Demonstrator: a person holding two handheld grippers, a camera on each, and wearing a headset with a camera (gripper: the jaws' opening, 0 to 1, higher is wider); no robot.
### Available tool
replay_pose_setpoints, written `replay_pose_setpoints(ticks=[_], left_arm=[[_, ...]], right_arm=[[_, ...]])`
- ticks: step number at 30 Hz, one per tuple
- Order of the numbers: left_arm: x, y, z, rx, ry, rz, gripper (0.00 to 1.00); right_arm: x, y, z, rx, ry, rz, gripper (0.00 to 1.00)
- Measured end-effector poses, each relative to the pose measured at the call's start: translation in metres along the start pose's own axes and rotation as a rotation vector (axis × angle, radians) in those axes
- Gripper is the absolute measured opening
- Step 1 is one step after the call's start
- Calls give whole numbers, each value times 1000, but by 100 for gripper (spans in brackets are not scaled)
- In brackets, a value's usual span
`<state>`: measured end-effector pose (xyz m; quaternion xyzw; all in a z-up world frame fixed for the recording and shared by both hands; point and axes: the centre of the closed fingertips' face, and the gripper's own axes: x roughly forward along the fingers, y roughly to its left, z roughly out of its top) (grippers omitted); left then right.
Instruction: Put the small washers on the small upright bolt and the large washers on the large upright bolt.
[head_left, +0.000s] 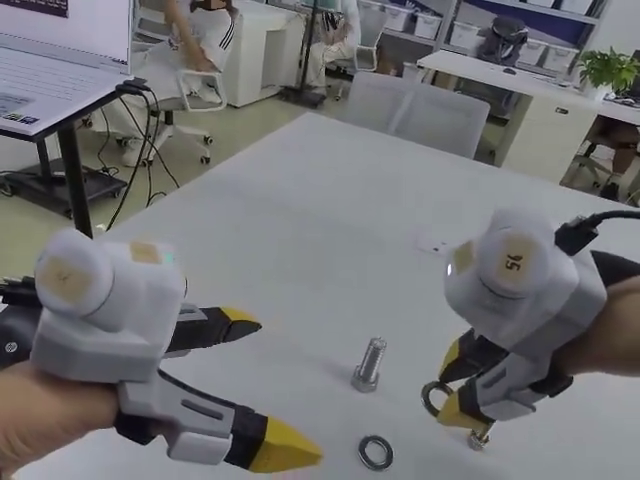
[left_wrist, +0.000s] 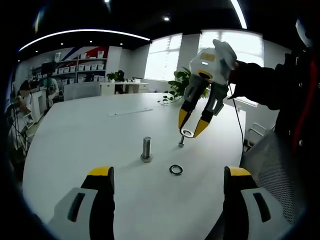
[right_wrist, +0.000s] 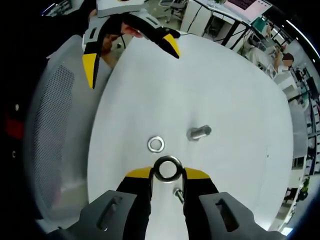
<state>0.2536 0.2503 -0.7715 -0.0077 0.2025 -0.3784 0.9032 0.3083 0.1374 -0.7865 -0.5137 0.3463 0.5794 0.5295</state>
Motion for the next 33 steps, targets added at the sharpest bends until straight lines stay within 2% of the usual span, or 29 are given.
replay_pose_setpoints(ticks=[14,25,33], left_arm=[[0,7,-2,-13,-2,17,91],[0,12,-4,-21,6,21,91],[1,14,-9,-32,11,20,90]], right_arm=[[-7,-32,25,-44,-18,-26,23],[10,-54,40,-51,-30,-16,23],[21,-59,42,-59,-11,5,23]])
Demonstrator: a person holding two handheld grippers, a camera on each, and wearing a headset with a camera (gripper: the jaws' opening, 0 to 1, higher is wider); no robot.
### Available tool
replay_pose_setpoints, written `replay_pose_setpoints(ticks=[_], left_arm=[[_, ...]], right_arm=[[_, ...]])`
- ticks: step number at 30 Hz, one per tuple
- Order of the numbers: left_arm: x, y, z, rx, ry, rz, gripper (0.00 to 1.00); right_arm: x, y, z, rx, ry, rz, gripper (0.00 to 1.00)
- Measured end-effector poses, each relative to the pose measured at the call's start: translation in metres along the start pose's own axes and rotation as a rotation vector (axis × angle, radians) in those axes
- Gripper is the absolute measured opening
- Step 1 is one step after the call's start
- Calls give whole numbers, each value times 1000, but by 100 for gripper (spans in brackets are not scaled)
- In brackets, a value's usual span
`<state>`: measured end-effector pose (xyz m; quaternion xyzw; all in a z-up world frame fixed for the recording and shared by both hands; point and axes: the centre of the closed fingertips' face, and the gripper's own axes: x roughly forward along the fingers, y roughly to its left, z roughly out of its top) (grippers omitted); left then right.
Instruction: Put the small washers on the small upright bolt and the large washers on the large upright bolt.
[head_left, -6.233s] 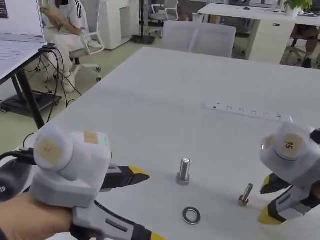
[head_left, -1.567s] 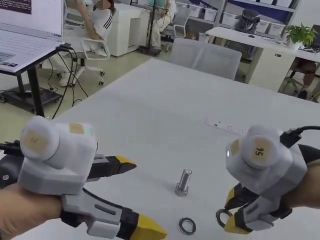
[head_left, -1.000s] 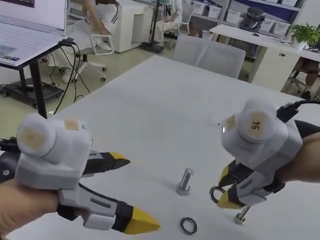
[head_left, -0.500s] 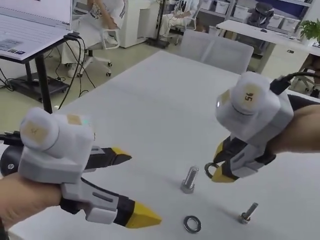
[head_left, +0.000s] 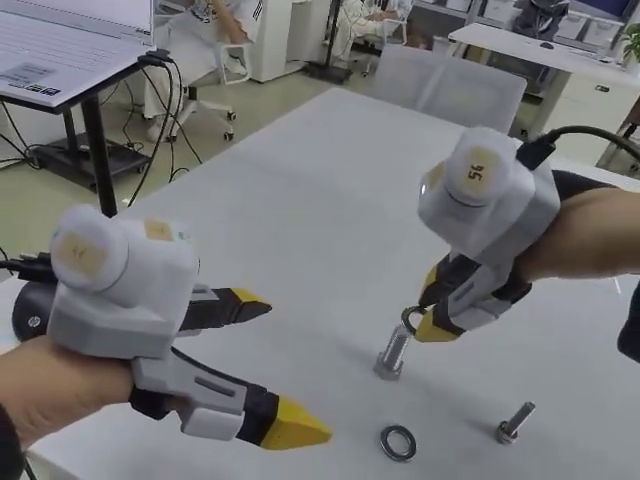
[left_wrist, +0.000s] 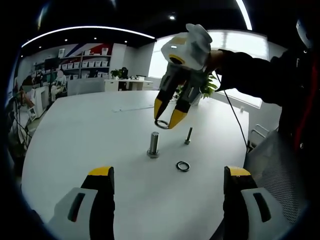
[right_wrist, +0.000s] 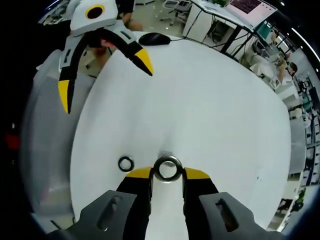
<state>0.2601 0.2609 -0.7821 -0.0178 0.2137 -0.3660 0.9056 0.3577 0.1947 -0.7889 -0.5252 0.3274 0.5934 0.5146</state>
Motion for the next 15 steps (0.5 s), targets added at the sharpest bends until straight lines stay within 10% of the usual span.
replay_pose_setpoints(ticks=[15], left_arm=[[1,3,-5,-17,3,0,90]], right_arm=[[16,-1,2,-24,40,53,23]])
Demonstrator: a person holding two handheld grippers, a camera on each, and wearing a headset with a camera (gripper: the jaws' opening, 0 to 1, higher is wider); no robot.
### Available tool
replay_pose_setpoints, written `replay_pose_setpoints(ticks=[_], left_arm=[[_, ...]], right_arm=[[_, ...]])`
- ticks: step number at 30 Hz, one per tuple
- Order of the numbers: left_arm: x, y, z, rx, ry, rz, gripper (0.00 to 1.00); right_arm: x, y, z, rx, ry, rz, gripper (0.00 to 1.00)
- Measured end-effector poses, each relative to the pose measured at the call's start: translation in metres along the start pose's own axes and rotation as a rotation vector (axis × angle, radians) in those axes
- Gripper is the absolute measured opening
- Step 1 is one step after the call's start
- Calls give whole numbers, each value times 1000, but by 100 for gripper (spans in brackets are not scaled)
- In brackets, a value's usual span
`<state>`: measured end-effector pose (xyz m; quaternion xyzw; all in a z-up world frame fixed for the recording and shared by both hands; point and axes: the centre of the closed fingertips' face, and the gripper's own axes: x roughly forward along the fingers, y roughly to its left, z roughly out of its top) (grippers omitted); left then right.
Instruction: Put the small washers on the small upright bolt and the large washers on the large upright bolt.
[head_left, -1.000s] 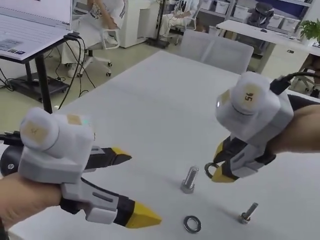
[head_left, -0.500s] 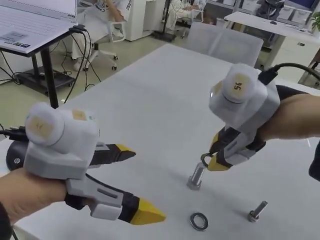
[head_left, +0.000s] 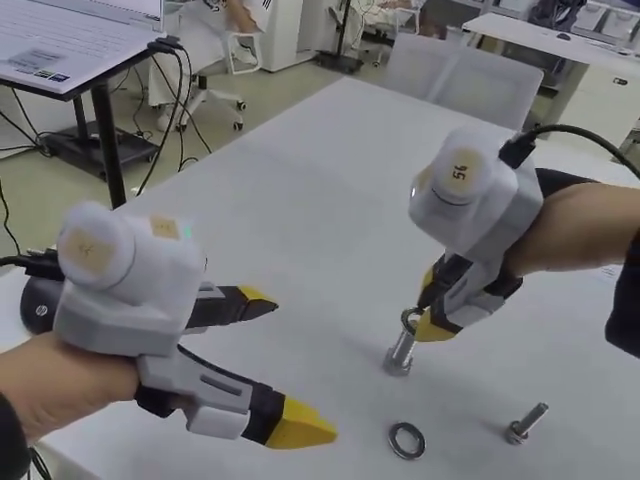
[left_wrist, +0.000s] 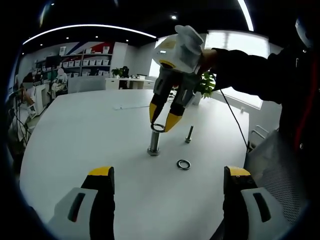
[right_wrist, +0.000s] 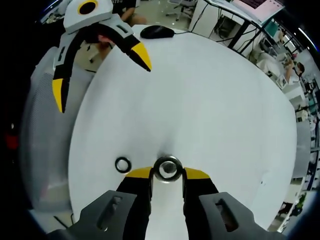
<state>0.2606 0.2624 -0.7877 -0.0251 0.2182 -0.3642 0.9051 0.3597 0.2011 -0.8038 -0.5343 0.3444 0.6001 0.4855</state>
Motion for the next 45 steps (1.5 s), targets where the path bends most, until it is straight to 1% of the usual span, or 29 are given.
replay_pose_setpoints(ticks=[3,12,22,28,32,35,45], left_arm=[[0,2,-1,-5,-1,3,90],[-1,5,-3,-14,-1,5,90],[-1,6,-6,-20,2,5,90],[1,5,-7,-21,5,3,90],[2,5,-8,-24,4,4,90],[2,6,-9,-26,6,4,90],[1,6,-11,-31,7,9,90]], right_arm=[[2,-3,-1,1,5,6,23],[9,-4,-2,-1,26,29,23],[19,-4,-6,9,41,48,23],[30,-4,-8,9,43,54,23],[37,-1,-11,16,57,63,23],[46,1,-12,11,63,68,23],[58,0,-16,6,77,80,24]])
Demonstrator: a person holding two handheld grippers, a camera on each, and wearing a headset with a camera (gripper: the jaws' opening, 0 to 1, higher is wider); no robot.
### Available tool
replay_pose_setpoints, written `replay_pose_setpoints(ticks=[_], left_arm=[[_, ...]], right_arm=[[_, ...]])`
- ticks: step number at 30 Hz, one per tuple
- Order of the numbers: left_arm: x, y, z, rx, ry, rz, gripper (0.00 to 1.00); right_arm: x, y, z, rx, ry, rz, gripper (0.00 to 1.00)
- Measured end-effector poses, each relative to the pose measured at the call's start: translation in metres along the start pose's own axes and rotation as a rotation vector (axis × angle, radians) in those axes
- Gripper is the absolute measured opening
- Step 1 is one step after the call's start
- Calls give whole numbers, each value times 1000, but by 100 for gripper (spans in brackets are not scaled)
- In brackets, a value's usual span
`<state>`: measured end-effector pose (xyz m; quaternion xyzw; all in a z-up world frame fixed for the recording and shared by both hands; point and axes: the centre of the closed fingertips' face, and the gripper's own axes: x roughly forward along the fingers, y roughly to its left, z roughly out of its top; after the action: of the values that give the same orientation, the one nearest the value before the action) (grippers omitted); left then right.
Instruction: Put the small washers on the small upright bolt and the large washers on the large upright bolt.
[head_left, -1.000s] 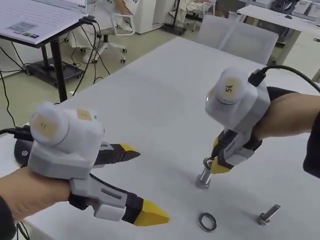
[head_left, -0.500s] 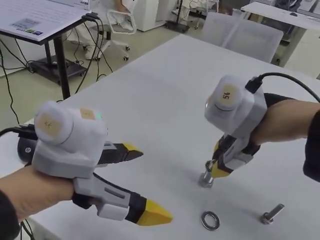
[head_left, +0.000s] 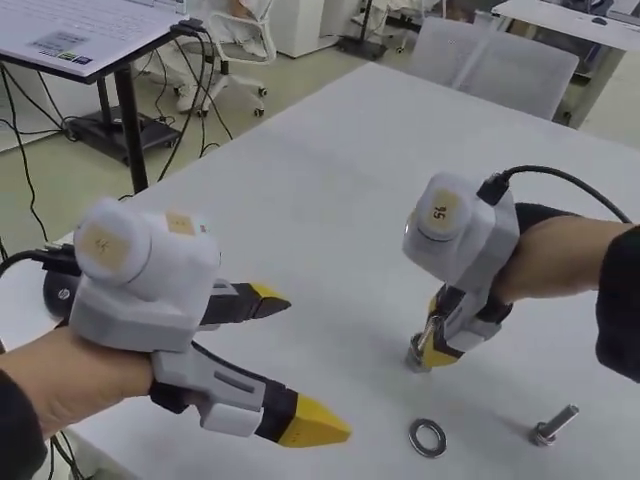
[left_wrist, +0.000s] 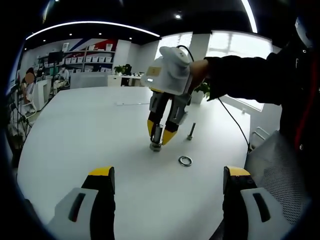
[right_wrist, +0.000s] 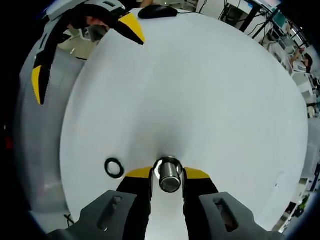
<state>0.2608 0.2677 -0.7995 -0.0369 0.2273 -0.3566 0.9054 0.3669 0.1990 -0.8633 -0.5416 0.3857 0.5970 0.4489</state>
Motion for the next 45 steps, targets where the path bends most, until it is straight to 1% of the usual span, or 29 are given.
replay_pose_setpoints(ticks=[1,2,8,14,20,25,31,35,40,43,45], left_arm=[[0,0,0,-1,0,0,90],[0,0,-1,-1,1,0,90],[-1,-1,-1,-4,2,2,89],[-1,-1,-2,-5,2,3,89],[-1,-2,-2,-3,5,0,89],[-1,-2,-2,-1,7,0,89],[0,-2,-2,3,12,-4,90],[1,-2,-2,5,13,-8,90],[2,-3,-1,8,16,-10,90],[2,-3,0,10,16,-11,90],[1,-3,1,12,15,-9,90]], right_arm=[[1,1,-1,11,8,3,24],[1,0,0,-2,3,4,24],[8,1,-2,-6,25,10,24],[8,1,-2,-2,18,15,24],[10,1,-4,-13,29,9,25],[7,1,-7,-5,26,13,26],[1,1,-15,20,15,3,28],[-4,4,-18,35,2,-1,30],[-8,8,-25,52,0,-5,30],[-11,10,-27,59,-5,-13,31],[-13,13,-27,60,-9,-16,31]])
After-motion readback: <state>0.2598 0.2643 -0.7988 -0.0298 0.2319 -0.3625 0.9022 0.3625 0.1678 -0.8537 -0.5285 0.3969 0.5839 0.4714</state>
